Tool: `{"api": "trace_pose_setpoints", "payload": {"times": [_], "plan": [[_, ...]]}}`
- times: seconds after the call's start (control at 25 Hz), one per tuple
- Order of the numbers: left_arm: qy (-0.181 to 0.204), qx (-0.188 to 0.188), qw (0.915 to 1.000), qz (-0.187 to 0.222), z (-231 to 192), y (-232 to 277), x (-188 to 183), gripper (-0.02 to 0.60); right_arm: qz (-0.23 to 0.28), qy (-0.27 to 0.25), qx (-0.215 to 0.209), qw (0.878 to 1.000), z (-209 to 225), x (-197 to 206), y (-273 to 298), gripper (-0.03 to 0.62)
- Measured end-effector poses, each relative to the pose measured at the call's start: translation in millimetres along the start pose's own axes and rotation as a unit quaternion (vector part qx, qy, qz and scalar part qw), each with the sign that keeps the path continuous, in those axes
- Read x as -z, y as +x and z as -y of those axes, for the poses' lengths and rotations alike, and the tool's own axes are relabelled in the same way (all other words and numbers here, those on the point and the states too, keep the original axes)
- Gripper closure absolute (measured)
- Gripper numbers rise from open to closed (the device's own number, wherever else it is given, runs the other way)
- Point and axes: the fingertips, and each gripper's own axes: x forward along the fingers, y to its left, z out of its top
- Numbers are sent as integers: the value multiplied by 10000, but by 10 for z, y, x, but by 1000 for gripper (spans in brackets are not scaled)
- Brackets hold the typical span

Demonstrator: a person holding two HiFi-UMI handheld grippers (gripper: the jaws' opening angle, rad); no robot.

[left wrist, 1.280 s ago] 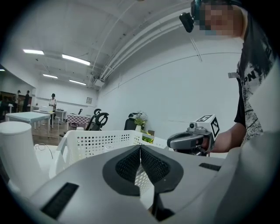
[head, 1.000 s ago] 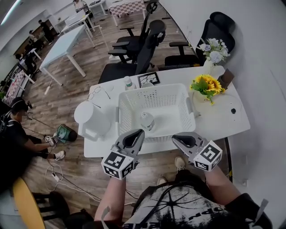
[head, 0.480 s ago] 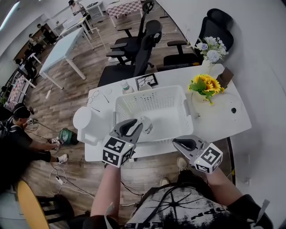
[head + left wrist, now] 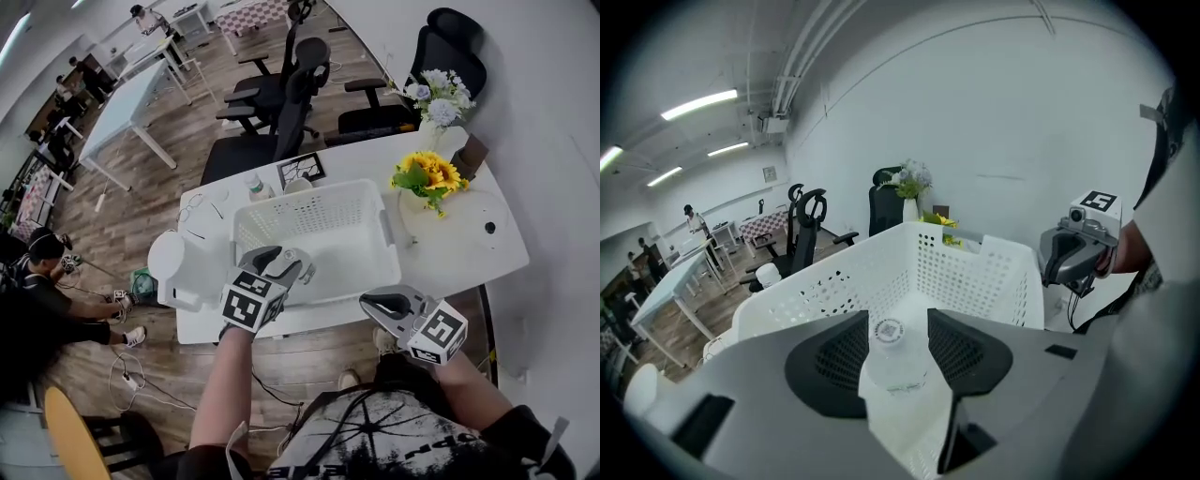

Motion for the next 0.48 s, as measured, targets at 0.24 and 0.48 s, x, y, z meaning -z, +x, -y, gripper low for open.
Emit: {"api": "trace_pose_setpoints", "payload": {"times": [0.24,0.48], "plan": [[-152,268,9985,-446,-22,173,9,388,-17,2,-158,9999,-23,-4,27,569],[-155,586,9918,-1125,22,313,179,385,-20,-36,-274,9996,-52,8,31,569]]}}
